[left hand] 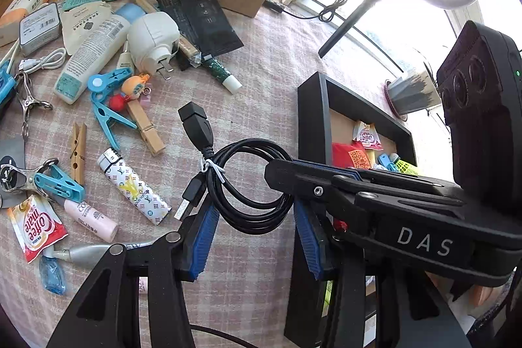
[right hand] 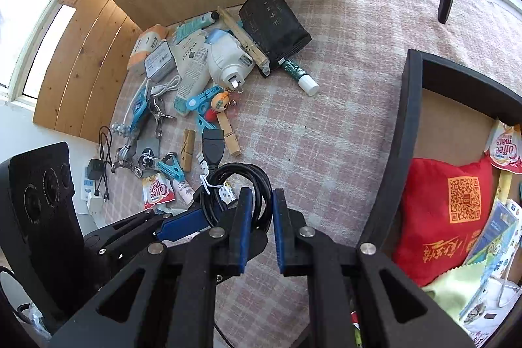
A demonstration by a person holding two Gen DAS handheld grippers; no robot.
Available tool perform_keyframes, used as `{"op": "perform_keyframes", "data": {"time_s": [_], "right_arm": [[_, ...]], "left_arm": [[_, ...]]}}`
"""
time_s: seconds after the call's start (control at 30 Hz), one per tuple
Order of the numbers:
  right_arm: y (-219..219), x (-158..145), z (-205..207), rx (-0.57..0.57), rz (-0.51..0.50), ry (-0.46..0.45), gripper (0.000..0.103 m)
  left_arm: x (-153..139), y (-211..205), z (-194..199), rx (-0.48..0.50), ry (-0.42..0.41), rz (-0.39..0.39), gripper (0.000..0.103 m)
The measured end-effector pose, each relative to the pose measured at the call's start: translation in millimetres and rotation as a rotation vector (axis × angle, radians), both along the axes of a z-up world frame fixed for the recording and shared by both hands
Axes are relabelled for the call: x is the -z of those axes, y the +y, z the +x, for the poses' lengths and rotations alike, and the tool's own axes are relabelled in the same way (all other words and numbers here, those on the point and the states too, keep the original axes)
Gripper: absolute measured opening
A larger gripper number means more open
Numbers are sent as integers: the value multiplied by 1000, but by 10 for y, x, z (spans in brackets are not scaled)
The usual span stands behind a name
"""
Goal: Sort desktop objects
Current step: 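Carry the black cable into the tray with both tools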
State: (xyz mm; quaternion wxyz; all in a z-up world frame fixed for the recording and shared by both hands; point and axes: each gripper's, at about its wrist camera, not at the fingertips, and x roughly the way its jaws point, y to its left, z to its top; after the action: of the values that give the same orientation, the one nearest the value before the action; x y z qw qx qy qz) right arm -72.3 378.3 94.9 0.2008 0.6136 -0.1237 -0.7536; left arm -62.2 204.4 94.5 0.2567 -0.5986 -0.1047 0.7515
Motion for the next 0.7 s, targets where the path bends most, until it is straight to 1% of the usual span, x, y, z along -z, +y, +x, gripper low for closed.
{"op": "perform_keyframes", "data": {"time_s": [0.27,0.4,0.53,0.6,0.63,0.7], "right_arm": [[1025,-147,347,158,26,17,13],[1425,-201,498,227,32,23,13],[1722,-242,625,282,43,28,13],[1844,-238,675,307,28,30,16],[1915,-217,703,327,36,22,19],[2014,-191,744,352,68,20,34]], "left_arm": [[-130,898,219,189,11,7,44],[-198,1307,349,280,16,11,44],[-264,1621,474,353,31,9,44],[-282,1754,529,388,34,-3,44],[-288,1802,555,397,36,-13,47],[-290,1829,584,400,36,-22,49]]}}
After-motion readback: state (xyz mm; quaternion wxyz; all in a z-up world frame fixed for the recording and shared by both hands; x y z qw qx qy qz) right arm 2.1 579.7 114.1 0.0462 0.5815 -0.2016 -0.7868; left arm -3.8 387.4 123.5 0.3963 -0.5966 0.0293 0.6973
